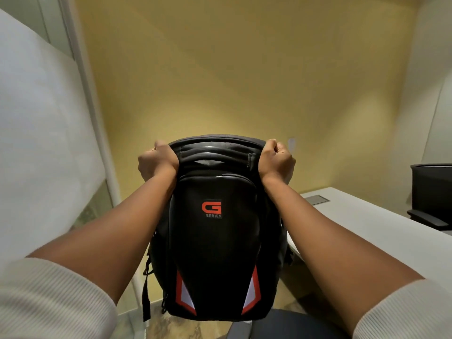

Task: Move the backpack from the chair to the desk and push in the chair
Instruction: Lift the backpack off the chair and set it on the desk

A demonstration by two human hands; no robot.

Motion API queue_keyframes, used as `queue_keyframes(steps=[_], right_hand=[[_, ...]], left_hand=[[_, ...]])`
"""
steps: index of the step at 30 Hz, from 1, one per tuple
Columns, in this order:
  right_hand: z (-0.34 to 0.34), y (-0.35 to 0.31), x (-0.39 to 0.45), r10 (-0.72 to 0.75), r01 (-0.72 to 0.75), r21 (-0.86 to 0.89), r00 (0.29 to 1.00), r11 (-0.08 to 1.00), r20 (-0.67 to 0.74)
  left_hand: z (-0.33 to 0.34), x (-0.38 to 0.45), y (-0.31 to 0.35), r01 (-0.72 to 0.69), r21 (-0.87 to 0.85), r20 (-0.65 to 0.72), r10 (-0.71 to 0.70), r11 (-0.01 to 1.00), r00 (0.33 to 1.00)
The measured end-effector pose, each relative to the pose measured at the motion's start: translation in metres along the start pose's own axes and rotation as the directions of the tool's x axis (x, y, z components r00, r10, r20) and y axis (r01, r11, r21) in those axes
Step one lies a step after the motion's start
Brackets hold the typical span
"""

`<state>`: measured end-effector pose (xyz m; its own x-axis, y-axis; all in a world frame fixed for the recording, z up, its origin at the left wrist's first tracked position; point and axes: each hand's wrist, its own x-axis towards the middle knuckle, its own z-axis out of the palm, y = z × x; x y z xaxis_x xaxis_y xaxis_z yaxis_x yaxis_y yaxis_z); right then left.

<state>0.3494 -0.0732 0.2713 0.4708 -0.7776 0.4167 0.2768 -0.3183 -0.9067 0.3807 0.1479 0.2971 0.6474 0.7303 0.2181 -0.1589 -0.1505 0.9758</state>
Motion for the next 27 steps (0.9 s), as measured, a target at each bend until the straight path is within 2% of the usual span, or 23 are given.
queue_keyframes(steps=[9, 14, 20, 27], right_hand=[[0.090, 0.067, 0.050, 0.009, -0.020, -0.084, 0.992, 0.996, -0.128], [0.143, 0.098, 0.073, -0.004, -0.028, -0.130, 0.971, 0.991, -0.238], [0.196, 0.125, 0.101, -0.007, -0.055, -0.158, 0.929, 0.986, -0.371], [0.243, 0.137, 0.141, -0.017, -0.060, -0.162, 0.900, 0.985, -0.436]], left_hand=[[0.130, 0.075, -0.061, 0.043, 0.040, 0.133, -0.048, 0.998, 0.990], [0.207, 0.124, -0.088, 0.022, 0.046, 0.237, -0.032, 0.999, 0.971], [0.278, 0.167, -0.099, -0.034, 0.001, 0.343, 0.031, 0.999, 0.939], [0.343, 0.204, -0.104, -0.029, -0.051, 0.383, 0.046, 0.998, 0.923]])
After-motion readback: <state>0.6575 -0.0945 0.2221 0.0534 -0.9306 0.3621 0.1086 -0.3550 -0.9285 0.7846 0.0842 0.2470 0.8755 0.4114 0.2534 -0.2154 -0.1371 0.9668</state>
